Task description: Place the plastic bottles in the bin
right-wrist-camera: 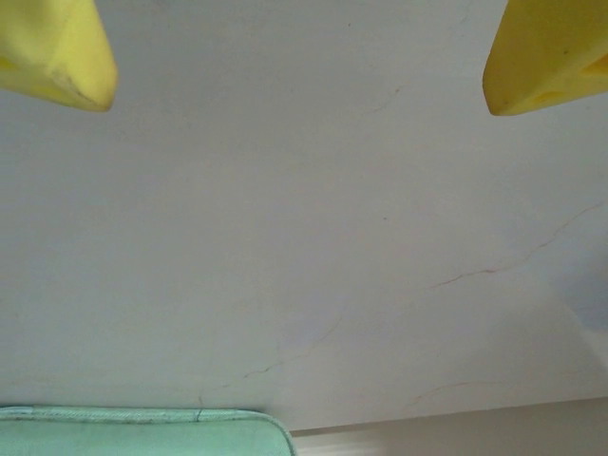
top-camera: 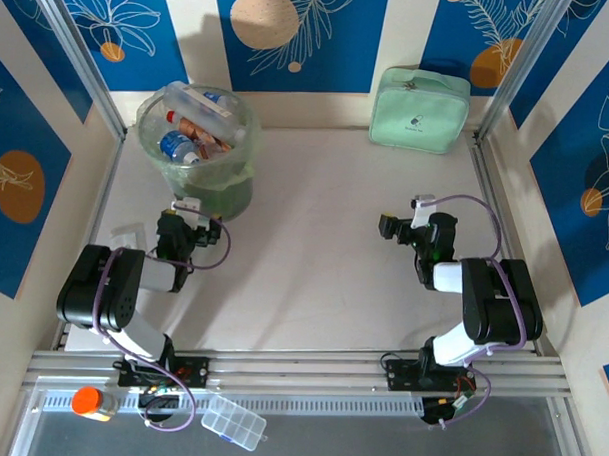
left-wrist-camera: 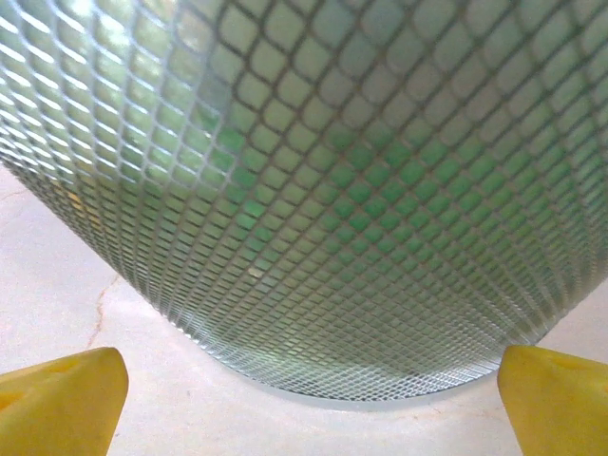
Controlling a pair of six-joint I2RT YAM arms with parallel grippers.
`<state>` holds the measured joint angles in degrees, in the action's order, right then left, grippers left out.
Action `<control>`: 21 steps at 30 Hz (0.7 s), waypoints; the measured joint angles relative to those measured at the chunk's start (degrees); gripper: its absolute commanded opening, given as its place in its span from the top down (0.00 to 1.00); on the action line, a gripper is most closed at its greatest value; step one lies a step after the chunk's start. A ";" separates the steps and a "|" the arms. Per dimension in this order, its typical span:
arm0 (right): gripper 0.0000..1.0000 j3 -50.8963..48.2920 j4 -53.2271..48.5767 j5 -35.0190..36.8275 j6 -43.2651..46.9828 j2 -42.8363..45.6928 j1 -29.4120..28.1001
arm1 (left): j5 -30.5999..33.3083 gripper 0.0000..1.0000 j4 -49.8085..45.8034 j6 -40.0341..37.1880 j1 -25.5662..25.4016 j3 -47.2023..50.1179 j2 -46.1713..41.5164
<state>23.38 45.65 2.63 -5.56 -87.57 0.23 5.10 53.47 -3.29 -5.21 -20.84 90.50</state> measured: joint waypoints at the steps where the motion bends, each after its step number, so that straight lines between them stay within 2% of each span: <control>1: 0.01 0.07 0.00 0.17 -0.02 0.00 0.00 | 0.07 0.01 -0.04 0.02 0.00 -0.07 0.00; 21: 0.01 0.09 -0.04 0.59 0.00 0.00 -0.02 | 0.09 0.01 -0.37 0.22 0.09 -0.24 0.00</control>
<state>23.46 45.60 3.22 -5.56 -87.57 0.21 5.19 53.10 -3.07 -5.13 -21.08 90.50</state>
